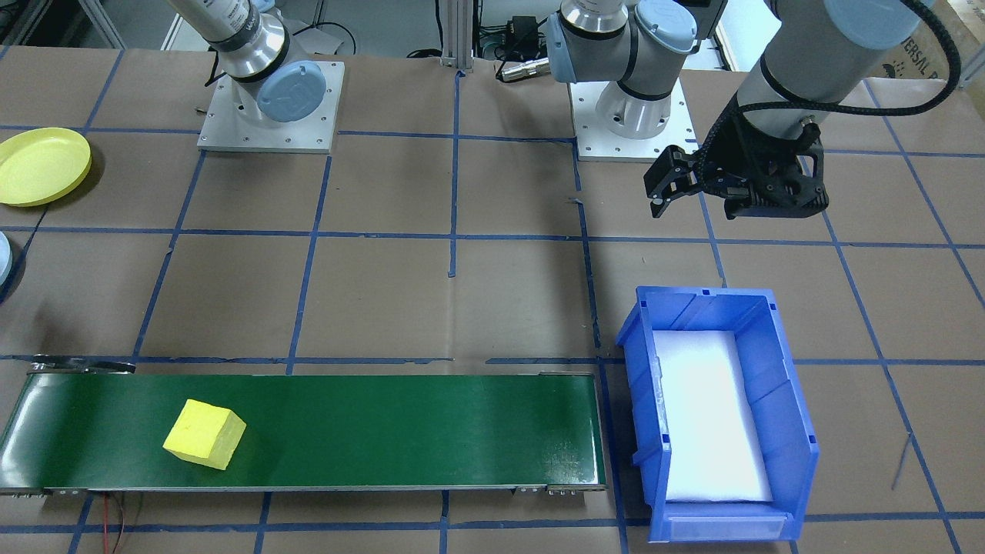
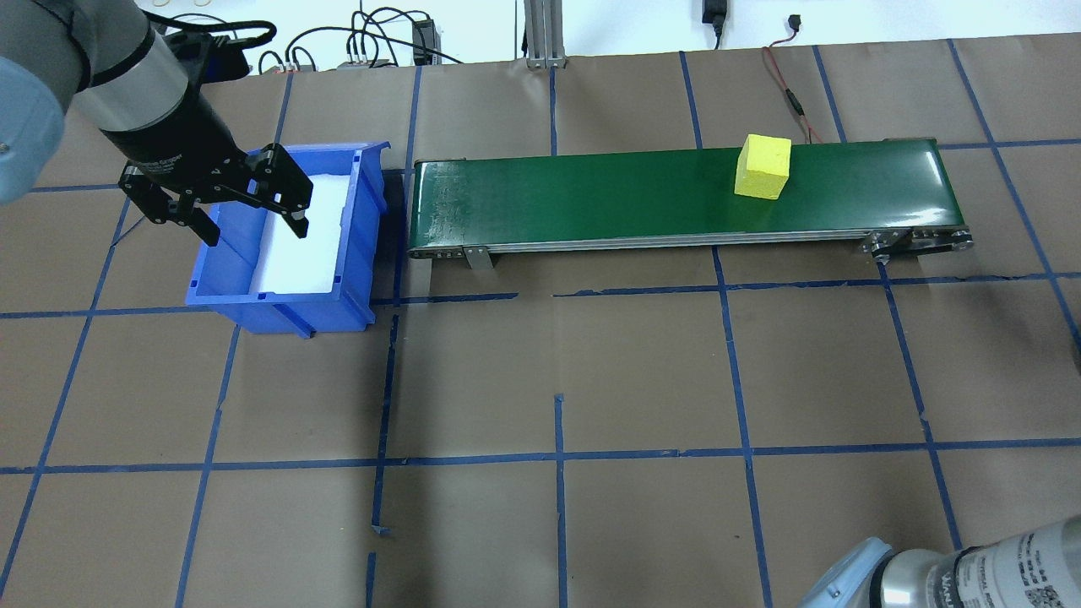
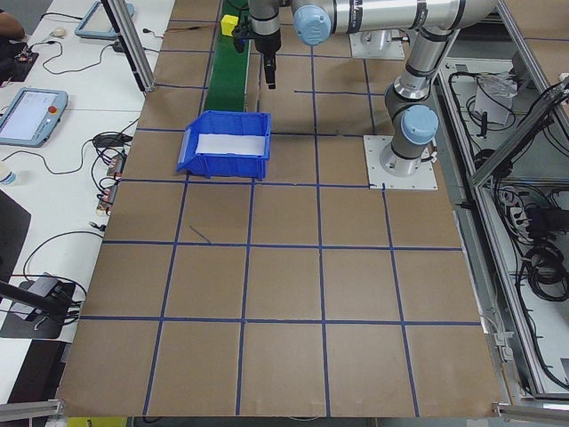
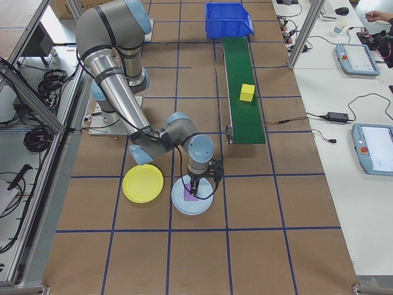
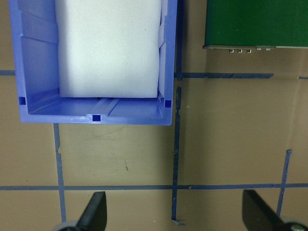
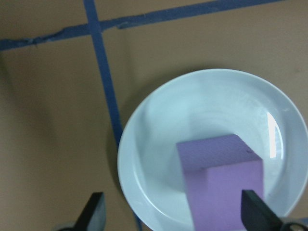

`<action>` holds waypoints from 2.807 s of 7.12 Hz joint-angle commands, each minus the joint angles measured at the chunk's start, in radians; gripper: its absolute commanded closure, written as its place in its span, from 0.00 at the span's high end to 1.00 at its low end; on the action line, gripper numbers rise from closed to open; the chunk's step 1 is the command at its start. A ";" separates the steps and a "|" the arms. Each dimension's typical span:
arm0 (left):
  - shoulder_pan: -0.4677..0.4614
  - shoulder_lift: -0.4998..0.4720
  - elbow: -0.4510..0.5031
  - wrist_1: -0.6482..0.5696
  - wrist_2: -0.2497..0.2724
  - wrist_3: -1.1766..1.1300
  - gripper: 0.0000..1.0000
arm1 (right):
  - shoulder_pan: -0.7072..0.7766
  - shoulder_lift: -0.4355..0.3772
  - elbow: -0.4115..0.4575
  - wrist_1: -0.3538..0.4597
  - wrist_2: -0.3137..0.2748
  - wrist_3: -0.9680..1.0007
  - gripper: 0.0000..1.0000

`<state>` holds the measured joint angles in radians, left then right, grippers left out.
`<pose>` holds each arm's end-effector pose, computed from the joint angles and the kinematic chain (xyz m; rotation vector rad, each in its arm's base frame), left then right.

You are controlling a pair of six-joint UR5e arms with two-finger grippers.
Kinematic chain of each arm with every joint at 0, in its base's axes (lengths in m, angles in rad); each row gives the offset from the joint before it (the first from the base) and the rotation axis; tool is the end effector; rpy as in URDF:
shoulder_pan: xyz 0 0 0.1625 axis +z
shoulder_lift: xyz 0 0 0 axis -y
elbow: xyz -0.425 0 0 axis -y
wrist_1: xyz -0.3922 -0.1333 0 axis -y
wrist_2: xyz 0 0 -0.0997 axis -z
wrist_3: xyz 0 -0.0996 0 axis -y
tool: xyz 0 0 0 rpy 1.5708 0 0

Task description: Move block left to right into plate

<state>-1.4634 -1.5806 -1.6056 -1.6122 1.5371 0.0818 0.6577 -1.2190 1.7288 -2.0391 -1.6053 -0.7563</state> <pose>-0.0837 -0.4986 0.4623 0.0419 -3.0970 -0.1278 -0.3830 -0.4599 0.2665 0.2442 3.1234 0.0837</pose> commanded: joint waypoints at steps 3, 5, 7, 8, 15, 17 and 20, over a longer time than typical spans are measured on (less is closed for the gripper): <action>-0.002 -0.001 -0.001 0.000 0.000 -0.004 1.00 | 0.325 -0.021 -0.099 0.022 0.174 0.386 1.00; -0.002 -0.001 -0.001 0.000 0.000 0.001 1.00 | 0.400 -0.002 -0.123 0.022 0.327 0.491 1.00; -0.002 -0.001 -0.001 0.000 0.000 -0.002 1.00 | 0.459 0.012 -0.127 0.007 0.439 0.671 1.00; -0.002 -0.001 -0.001 0.000 0.000 -0.002 1.00 | 0.471 0.042 -0.126 -0.044 0.465 0.731 1.00; 0.000 0.001 -0.001 0.000 0.000 0.003 1.00 | 0.476 0.159 -0.124 -0.179 0.418 0.663 0.56; 0.000 0.001 -0.001 0.000 0.000 0.001 1.00 | 0.474 0.122 -0.127 -0.176 0.354 0.599 0.35; 0.000 0.002 -0.001 0.000 0.000 -0.007 1.00 | 0.355 -0.095 0.021 -0.012 0.139 0.387 0.35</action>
<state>-1.4634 -1.5794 -1.6060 -1.6122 1.5370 0.0791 1.0801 -1.2047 1.6727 -2.1249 -1.3877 -0.2737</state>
